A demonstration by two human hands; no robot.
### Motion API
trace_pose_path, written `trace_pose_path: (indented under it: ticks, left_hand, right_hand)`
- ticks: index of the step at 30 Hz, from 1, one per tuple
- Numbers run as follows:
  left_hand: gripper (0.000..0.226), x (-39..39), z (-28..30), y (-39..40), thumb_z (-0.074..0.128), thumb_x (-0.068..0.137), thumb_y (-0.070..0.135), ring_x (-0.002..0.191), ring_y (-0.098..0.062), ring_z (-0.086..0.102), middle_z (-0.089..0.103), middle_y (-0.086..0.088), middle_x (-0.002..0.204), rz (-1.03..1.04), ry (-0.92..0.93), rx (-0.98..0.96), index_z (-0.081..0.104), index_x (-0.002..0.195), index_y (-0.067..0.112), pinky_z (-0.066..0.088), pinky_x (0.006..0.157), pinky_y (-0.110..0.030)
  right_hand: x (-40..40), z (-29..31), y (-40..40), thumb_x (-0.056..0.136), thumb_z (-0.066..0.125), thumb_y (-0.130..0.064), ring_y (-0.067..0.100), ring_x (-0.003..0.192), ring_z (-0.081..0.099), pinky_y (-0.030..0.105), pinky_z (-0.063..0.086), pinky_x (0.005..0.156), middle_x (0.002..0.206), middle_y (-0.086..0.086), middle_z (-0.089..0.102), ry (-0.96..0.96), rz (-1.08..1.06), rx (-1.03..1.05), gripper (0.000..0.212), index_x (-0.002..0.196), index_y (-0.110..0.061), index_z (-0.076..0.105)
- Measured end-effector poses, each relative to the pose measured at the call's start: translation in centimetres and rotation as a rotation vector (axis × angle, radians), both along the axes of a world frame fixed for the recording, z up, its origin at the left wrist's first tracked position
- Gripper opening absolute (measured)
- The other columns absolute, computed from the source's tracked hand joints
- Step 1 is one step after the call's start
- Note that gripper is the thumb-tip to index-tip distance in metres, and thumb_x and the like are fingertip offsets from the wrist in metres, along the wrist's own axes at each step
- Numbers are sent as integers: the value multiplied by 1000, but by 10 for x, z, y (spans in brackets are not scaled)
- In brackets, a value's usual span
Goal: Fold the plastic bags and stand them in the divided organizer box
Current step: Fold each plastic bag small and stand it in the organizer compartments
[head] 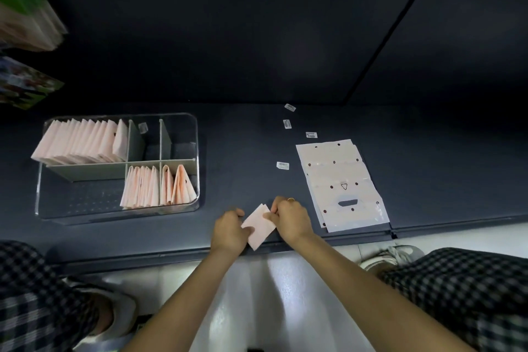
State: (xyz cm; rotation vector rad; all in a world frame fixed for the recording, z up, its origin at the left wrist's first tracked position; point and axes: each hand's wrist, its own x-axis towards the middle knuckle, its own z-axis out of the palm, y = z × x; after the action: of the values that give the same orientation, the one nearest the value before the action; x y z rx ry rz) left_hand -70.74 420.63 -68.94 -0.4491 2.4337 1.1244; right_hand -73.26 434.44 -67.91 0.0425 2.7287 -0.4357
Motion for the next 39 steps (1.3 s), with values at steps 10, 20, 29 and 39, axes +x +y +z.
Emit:
trace_pose_path:
  ticks: [10,20,29,39]
  left_hand:
    - [20,-23,55,-31,51,89,19,105,-31,58,63,-10,110,-534,189,-413,63,104,23,45,79,-31]
    - [26,-42,50,-113,45,97,32,107,-26,47,53,-8,113,-251,494,-562,62,112,19,39,84,-34]
    - [40,-46,39,-126,35,97,49,113,-25,40,46,-7,119,-385,405,-655,64,112,26,36,90,-37]
    - [29,-35,36,-150,56,88,35,109,-24,41,46,-6,114,-234,447,-585,58,113,19,39,86,-35]
  right_hand:
    - [2,27,-11,87,60,-31,20,100,53,28,37,76,98,0,65,219,383,-118,18,103,-22,63]
    - [-25,55,-50,85,67,-20,7,68,56,17,44,65,67,-13,58,112,-181,-605,14,74,-24,59]
    - [-21,67,-74,87,64,-12,5,48,51,15,48,53,62,-5,59,45,-302,-816,14,74,-16,59]
    - [-30,73,-139,88,56,-19,26,83,63,29,46,71,82,3,68,270,81,-293,11,88,-11,63]
